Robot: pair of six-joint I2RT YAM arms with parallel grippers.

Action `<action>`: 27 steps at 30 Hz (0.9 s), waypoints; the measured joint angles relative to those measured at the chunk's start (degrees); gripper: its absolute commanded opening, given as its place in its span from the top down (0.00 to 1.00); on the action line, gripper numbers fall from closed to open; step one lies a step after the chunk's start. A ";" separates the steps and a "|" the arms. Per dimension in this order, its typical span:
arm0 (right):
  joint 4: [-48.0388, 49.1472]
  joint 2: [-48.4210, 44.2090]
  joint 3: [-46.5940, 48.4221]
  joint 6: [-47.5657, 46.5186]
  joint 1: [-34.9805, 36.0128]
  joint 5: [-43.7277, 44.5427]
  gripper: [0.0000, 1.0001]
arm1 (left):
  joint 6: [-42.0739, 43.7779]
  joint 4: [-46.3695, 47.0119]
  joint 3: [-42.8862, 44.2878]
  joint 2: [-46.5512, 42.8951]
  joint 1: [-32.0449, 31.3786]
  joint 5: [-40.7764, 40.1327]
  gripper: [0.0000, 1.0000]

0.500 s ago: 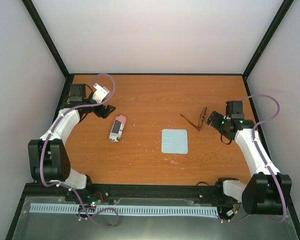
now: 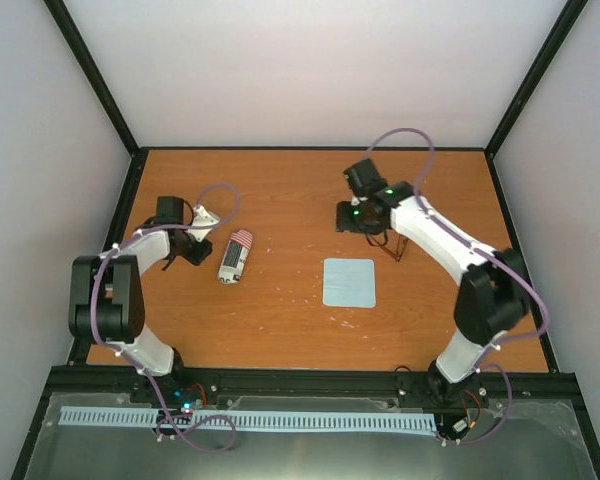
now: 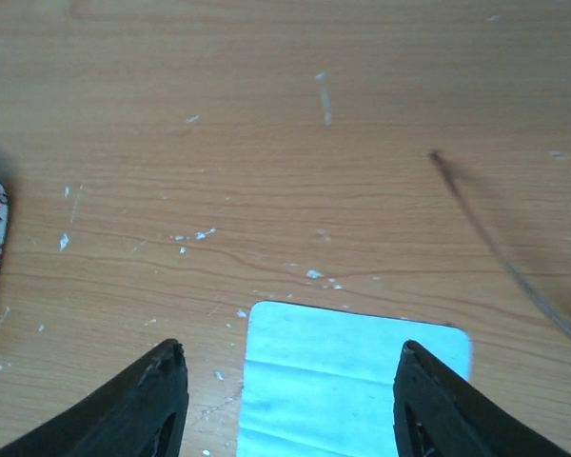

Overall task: Organize the sunglasses
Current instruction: Move the sunglasses case at the center of the board.

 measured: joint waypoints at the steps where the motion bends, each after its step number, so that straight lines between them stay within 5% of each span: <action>1: -0.79 2.40 1.79 -0.04 1.40 0.26 0.42 | 0.11 0.00 0.20 1.75 0.00 -0.22 0.61; 9: -6.08 14.78 11.50 -0.72 6.99 1.09 0.47 | 0.09 0.07 3.76 10.29 -0.83 0.17 0.64; 19: -8.59 17.84 19.04 -1.92 8.24 0.44 0.29 | -1.49 1.40 4.00 11.26 -9.75 1.99 0.66; 27: -11.30 25.46 23.67 -3.19 11.96 -2.38 0.33 | -5.73 0.59 4.02 11.26 -14.86 4.02 0.70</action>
